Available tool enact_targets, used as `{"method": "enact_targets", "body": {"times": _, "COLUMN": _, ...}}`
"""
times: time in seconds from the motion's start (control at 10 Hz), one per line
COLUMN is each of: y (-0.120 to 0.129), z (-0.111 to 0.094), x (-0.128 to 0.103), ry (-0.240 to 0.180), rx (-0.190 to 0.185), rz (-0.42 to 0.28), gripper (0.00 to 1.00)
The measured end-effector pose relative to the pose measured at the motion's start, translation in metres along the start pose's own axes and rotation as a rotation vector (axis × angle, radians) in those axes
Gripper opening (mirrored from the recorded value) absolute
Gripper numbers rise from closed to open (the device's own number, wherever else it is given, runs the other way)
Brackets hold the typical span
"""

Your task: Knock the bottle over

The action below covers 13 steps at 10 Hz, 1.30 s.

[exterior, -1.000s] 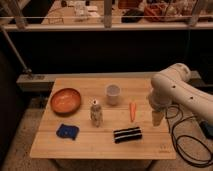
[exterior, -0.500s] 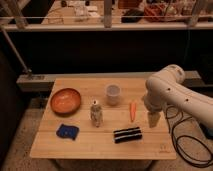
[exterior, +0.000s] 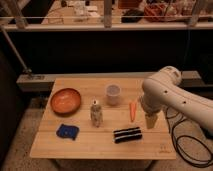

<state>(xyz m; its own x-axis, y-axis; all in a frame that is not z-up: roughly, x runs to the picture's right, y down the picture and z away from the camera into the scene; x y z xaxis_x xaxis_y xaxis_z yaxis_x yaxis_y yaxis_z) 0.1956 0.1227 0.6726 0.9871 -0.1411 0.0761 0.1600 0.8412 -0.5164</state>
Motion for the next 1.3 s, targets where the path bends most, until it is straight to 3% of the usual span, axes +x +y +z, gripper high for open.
{"method": "enact_targets", "body": {"times": 0.2, "y": 0.0, "z": -0.001, "x": -0.017, "ry": -0.012, "rx": 0.005, "rz": -0.032, "gripper": 0.8}}
{"method": "enact_targets", "body": {"times": 0.5, "y": 0.002, "z": -0.002, "x": -0.023, "ry": -0.021, "rx": 0.012, "rz": -0.061, "gripper": 0.8}}
{"method": "enact_targets", "body": {"times": 0.8, "y": -0.001, "z": -0.004, "x": -0.051, "ry": -0.044, "rx": 0.021, "rz": -0.107, "gripper": 0.8}}
{"method": "enact_targets", "body": {"times": 1.3, "y": -0.002, "z": -0.003, "x": -0.068, "ry": -0.066, "rx": 0.033, "rz": -0.154, "gripper": 0.8}}
